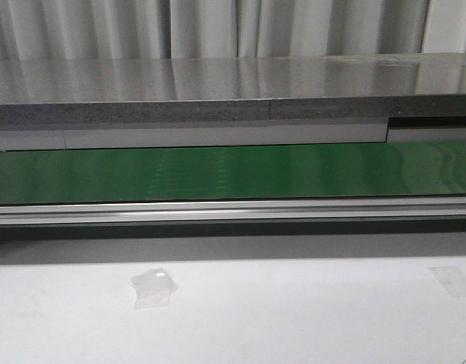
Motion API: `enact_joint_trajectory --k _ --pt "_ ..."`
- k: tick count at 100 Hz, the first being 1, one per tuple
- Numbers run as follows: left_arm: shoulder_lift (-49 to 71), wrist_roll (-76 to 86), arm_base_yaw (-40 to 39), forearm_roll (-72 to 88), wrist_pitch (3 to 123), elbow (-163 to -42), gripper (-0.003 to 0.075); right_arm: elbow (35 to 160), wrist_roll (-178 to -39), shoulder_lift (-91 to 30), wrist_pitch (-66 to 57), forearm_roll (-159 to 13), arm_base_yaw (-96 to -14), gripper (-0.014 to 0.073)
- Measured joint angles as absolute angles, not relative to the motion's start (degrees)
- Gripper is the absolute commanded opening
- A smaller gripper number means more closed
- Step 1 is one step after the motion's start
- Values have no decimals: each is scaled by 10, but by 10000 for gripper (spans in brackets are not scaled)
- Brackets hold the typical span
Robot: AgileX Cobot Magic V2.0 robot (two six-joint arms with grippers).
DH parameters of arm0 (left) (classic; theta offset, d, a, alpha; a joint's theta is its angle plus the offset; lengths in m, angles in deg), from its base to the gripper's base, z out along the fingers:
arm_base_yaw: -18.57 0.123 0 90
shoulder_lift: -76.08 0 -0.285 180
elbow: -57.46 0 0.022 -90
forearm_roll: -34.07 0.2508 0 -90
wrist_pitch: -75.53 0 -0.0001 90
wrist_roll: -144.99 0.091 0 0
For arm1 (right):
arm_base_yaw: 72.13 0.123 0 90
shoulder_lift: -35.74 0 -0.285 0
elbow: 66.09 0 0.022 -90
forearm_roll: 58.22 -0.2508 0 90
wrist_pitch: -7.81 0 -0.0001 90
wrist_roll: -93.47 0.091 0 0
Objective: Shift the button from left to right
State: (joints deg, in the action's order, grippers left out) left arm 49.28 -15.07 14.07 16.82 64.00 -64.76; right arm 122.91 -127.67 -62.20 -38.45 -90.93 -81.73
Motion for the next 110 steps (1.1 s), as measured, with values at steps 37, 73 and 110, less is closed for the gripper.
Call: enact_joint_trajectory --k 37,73,110 --pt "493 -151 141 168 640 -648 -20 1144 -1249 -527 -324 -909 -728 434" --pt "493 -151 141 168 640 -648 -20 970 -1244 -423 -249 -909 -695 434" --pt "493 -151 141 168 640 -648 -20 837 -1243 -294 -155 -889 -693 434"
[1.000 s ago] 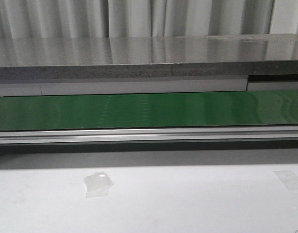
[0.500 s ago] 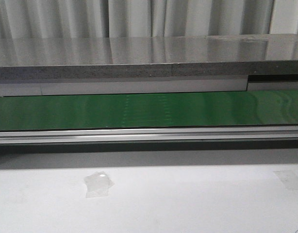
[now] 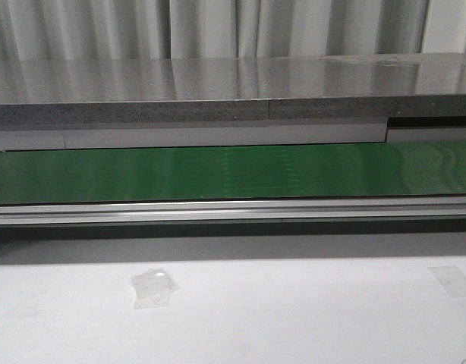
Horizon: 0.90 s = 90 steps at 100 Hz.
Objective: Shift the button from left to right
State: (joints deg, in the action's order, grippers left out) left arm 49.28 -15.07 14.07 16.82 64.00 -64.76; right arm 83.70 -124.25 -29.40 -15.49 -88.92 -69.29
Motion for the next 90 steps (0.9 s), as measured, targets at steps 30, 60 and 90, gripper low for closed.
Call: enact_joint_trajectory --k 30,60,90 --pt "493 -151 141 168 640 -648 -20 709 -1230 -116 -107 -841 -693 434" --pt "493 -151 141 168 640 -648 -20 622 -1225 48 -158 -844 -693 434" --pt "493 -151 141 168 640 -648 -20 602 -1224 138 -200 -869 -693 434"
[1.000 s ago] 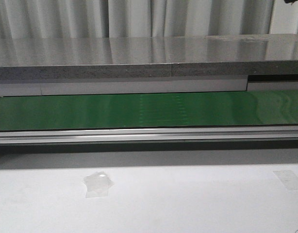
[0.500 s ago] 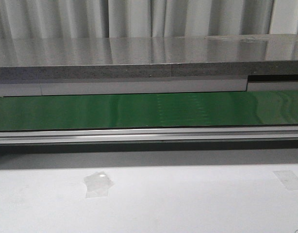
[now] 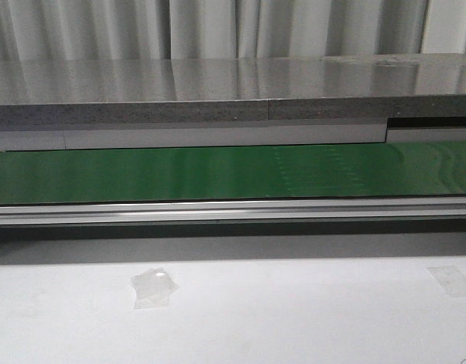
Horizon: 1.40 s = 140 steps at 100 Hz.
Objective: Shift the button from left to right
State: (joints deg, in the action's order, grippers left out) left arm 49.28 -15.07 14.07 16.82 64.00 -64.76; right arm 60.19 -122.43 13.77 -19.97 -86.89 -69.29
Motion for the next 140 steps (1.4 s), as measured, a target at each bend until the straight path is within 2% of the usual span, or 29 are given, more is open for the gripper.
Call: enact_joint_trajectory --k 9,16,45,140 --pt "493 -151 141 168 640 -648 -20 602 -1223 139 -202 -869 -693 426" --pt "493 -151 141 168 640 -648 -20 602 -1223 139 -203 -869 -693 371" --pt "493 -151 141 168 640 -648 -20 602 -1222 139 -204 -869 -693 -74" --pt "493 -151 141 168 640 -648 -20 602 -1222 139 -204 -870 -693 -68"
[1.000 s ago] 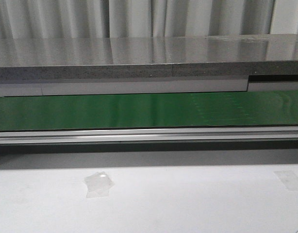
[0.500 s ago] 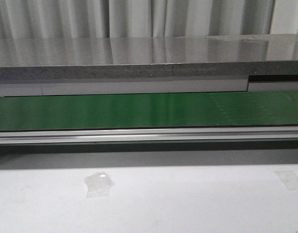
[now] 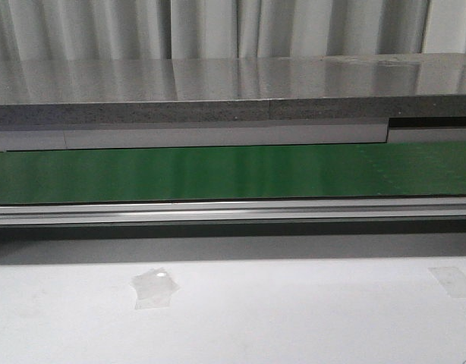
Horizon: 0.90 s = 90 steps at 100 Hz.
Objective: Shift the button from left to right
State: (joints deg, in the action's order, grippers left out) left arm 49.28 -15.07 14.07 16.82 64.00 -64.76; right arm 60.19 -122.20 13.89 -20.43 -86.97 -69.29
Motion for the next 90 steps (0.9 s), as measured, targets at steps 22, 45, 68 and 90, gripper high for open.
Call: enact_joint_trajectory --k 22,45,68,90 --pt "493 -151 141 168 640 -648 -20 602 -1156 139 -199 -819 -693 -68" --pt "493 -151 141 168 640 -648 -20 567 -930 142 -127 -646 -691 -68" --pt "493 -151 141 168 640 -648 -20 487 -846 211 -67 -582 -684 -68" --pt "493 -151 141 168 640 -648 -20 428 -839 283 -59 -582 -684 -68"
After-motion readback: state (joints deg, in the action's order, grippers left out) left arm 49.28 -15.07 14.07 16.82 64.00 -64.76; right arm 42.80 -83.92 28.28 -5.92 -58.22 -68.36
